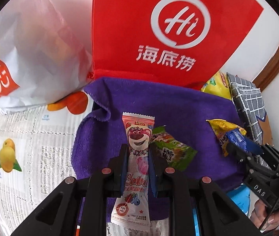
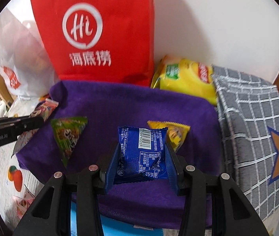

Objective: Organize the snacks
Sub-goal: 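Carry the candy stick and biscuit packet over the purple towel with both grippers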

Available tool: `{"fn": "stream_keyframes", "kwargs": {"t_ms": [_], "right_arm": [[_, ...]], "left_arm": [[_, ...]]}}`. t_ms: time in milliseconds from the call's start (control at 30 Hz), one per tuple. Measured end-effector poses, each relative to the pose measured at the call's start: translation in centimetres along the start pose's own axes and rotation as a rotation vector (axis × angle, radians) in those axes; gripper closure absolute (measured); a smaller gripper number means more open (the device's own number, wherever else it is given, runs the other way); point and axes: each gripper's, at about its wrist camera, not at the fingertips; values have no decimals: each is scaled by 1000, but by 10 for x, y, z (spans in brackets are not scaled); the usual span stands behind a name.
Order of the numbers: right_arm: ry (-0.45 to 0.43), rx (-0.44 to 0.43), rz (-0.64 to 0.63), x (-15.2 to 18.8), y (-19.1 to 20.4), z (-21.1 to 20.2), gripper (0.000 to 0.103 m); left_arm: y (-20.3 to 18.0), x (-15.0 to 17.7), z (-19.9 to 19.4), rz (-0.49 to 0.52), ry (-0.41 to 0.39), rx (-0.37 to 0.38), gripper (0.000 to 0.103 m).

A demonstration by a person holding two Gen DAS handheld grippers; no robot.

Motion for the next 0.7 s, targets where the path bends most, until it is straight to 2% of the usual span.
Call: {"fn": "stream_keyframes", "kwargs": {"t_ms": [267,700], "right_arm": [[62,11,-33,2,7,19,58],[105,22,-25,-5,9,33,57]], "left_arm": [[5,-5,21,-34,36,15,84],[5,-5,27,-49,20,35,83]]}}
Point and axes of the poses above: each gripper's, at about its wrist camera, not at the fingertips, and z roughly the way its jaws point, y to its left, x to its underside, and after that the axes turned 15 degrees about y, right-handed
